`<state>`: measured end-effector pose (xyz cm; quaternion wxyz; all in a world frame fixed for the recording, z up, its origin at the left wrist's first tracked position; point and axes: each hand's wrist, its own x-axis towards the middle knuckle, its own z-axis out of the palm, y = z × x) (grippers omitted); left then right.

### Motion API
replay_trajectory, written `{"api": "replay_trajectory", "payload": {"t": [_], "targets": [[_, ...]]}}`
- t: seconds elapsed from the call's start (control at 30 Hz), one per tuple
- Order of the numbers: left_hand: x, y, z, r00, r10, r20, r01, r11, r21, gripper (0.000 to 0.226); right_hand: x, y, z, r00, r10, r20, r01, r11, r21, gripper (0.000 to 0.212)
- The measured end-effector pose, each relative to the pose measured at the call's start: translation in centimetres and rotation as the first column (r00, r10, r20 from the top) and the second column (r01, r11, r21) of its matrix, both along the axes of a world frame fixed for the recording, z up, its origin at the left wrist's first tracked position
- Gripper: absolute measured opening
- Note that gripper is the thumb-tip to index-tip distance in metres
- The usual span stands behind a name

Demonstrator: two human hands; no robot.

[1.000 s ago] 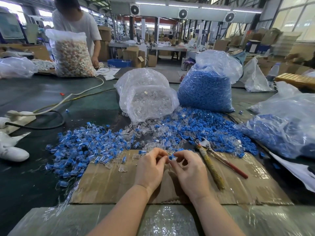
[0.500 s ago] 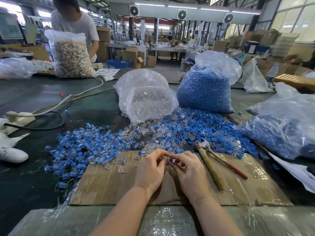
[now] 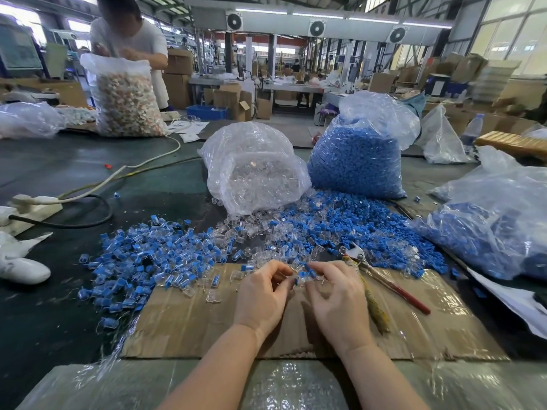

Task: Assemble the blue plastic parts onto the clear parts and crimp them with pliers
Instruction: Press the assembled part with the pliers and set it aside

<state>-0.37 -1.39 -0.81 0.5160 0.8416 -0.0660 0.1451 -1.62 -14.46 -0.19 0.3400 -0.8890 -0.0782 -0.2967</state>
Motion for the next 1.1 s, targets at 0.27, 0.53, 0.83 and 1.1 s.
{"api": "replay_trajectory", "payload": {"t": [0.27, 0.53, 0.83, 1.1], "targets": [[-0.2, -0.1, 0.3, 1.000, 0.002, -0.012, -0.002, 1.000, -0.007, 0.023, 0.8, -4.8, 1.4, 0.597, -0.619, -0.511, 0.346, 0.773, -0.532, 0.075], [-0.3, -0.1, 0.6, 0.999, 0.002, -0.040, -0.004, 0.999, -0.052, 0.025, 0.5, -5.5, 1.2, 0.662, -0.632, -0.404, 0.275, 0.706, -0.653, 0.055], [1.2, 0.3, 1.9, 0.971, 0.044, -0.235, -0.136, 0.912, -0.388, 0.010, 0.2, -4.4, 4.3, 0.843, -0.210, -0.495, 0.050, 0.947, -0.317, 0.033], [2.9, 1.0, 3.9, 0.942, 0.051, -0.331, -0.222, 0.837, -0.501, 0.006, -0.6, -1.7, 6.5, 0.563, 0.394, -0.726, -0.029, 0.888, 0.460, 0.028]]}}
